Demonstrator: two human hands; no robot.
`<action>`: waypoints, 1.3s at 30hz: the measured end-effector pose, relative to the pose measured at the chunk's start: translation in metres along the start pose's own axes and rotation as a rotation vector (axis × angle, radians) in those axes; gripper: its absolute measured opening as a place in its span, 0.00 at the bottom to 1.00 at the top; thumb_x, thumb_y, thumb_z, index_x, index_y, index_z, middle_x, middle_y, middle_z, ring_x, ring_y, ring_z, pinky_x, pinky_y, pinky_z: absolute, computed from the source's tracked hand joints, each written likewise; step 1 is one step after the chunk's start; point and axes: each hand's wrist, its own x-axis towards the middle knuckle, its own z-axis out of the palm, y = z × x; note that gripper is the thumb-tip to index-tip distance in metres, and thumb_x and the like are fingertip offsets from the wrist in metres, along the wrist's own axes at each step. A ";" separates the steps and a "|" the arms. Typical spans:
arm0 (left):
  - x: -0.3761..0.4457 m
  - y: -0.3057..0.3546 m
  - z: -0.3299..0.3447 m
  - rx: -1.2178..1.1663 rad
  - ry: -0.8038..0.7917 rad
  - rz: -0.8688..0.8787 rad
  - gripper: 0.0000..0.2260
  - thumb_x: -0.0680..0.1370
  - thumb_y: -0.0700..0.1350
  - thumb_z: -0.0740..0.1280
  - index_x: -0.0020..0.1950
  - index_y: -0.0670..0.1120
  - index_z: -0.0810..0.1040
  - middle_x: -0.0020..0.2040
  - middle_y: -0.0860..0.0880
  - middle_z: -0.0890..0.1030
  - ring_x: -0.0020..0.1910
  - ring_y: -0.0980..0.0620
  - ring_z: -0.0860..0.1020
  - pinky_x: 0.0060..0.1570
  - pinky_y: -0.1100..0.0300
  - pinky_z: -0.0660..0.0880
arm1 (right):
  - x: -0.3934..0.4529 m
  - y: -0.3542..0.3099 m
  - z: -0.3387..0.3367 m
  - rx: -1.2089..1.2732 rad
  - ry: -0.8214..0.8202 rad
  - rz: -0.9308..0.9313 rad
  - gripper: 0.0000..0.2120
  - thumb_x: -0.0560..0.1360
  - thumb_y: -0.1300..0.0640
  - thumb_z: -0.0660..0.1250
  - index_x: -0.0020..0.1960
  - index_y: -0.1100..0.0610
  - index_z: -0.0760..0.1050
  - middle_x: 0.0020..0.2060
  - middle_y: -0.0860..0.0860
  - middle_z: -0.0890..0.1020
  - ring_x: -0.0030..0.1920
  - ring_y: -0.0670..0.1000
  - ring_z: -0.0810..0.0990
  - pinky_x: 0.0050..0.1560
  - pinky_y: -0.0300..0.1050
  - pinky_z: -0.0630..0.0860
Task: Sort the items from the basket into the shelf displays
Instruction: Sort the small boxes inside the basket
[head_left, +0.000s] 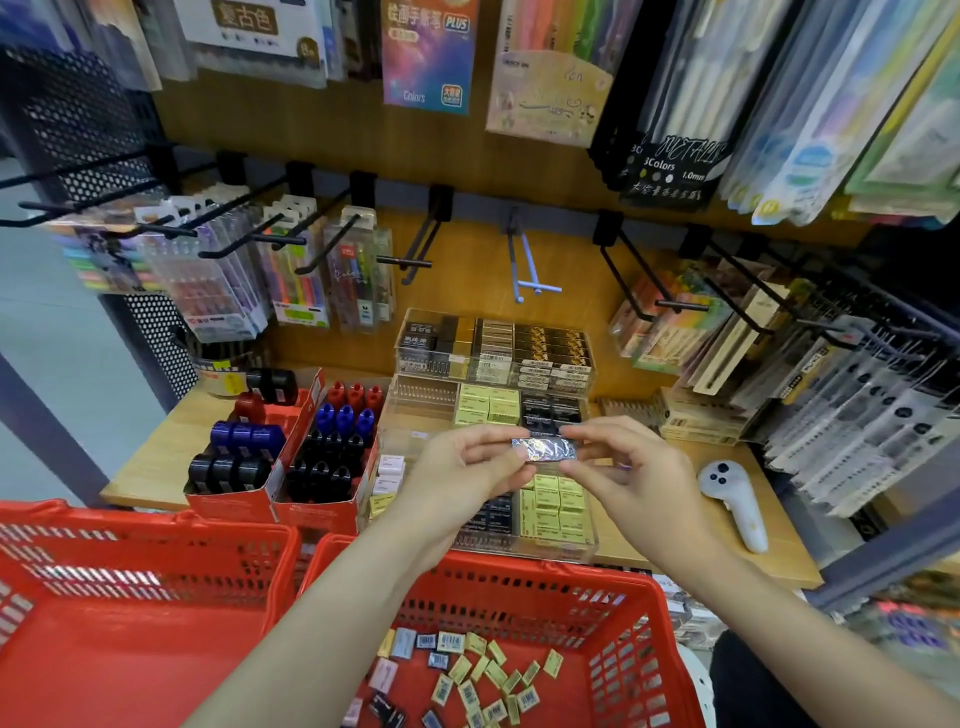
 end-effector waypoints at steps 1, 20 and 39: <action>0.004 0.000 0.003 -0.032 0.015 -0.014 0.08 0.77 0.36 0.71 0.55 0.42 0.82 0.48 0.43 0.86 0.48 0.47 0.85 0.49 0.62 0.81 | 0.003 0.001 -0.001 0.007 0.010 0.019 0.17 0.70 0.62 0.76 0.54 0.45 0.80 0.51 0.42 0.80 0.46 0.39 0.82 0.46 0.27 0.76; 0.085 -0.056 -0.067 1.550 -0.067 0.103 0.32 0.81 0.63 0.56 0.81 0.56 0.46 0.80 0.56 0.39 0.79 0.54 0.38 0.76 0.48 0.36 | 0.190 0.086 0.033 -0.423 0.107 0.309 0.14 0.76 0.56 0.71 0.61 0.58 0.79 0.56 0.55 0.82 0.53 0.52 0.80 0.53 0.36 0.74; 0.075 0.008 -0.011 0.500 -0.015 0.050 0.16 0.78 0.48 0.71 0.65 0.52 0.78 0.51 0.57 0.84 0.46 0.67 0.80 0.35 0.77 0.71 | 0.113 0.038 0.012 0.228 -0.605 0.176 0.20 0.73 0.66 0.73 0.61 0.54 0.73 0.51 0.51 0.83 0.44 0.56 0.86 0.48 0.45 0.82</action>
